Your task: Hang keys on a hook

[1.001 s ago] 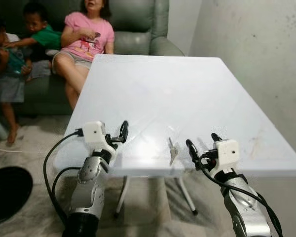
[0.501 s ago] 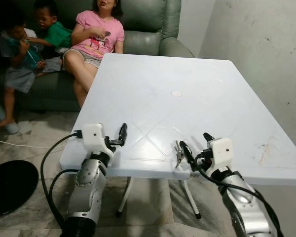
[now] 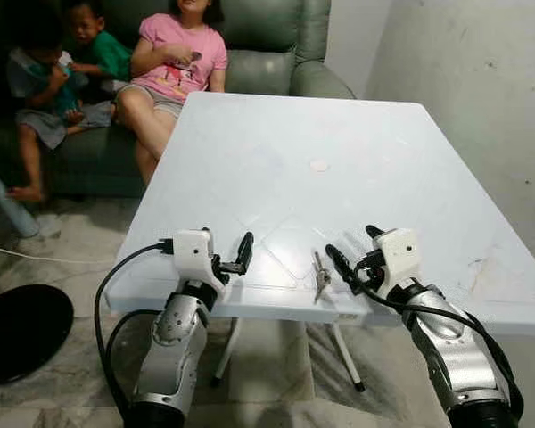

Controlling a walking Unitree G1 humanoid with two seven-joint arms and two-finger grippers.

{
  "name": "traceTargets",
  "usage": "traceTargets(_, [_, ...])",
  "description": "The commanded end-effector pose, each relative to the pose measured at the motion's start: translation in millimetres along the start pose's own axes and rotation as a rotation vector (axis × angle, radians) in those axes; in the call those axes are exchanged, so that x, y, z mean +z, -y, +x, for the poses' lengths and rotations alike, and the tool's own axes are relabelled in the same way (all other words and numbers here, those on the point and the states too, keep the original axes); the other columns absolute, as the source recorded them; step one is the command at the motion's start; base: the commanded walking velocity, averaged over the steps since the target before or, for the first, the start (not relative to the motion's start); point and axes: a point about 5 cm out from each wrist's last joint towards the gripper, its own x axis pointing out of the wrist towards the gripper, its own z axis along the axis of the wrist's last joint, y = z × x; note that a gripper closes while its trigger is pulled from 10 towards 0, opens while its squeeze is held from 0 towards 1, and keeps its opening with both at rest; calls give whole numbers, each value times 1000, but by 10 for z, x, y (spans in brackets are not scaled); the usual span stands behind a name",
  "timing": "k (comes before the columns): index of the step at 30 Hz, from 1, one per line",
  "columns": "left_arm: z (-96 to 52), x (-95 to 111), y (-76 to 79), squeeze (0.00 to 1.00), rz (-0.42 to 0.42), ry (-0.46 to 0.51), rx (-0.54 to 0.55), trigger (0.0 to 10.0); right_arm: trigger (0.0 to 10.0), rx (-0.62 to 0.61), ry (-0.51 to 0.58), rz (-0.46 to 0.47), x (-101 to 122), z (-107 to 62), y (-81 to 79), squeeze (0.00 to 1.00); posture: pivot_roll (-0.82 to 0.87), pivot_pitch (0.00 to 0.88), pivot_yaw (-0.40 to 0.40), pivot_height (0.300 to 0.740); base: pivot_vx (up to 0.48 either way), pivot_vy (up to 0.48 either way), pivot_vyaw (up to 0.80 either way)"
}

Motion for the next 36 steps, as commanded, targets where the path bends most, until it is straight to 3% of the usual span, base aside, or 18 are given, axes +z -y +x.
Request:
traceTargets(1, [-1, 39, 34, 0, 9, 12, -21, 10000, 10000, 8, -39, 13, -28, -4, 47, 0, 25, 24, -68, 732, 0, 0, 0])
traceTargets(6, [-6, 40, 41, 0, 8, 10, -26, 10000, 10000, 14, -81, 17, -70, -21, 51, 0, 23, 24, -66, 732, 0, 0, 0])
traceTargets(13, [-15, 8, 101, 0, 11, -3, -46, 10000, 10000, 84, -131, -8, -143, -74, -69, 0, 19, 26, -61, 732, 0, 0, 0])
traceTargets(29, [-117, -122, 303, 0, 27, -51, -113, 10000, 10000, 191, -128, 53, -74, -58, -215, 0, 23, 28, -64, 732, 0, 0, 0])
traceTargets(36, [-121, -113, 309, 0, 26, -53, -112, 10000, 10000, 147, -127, 176, 19, -2, -245, 0, 26, 46, -70, 732, 0, 0, 0])
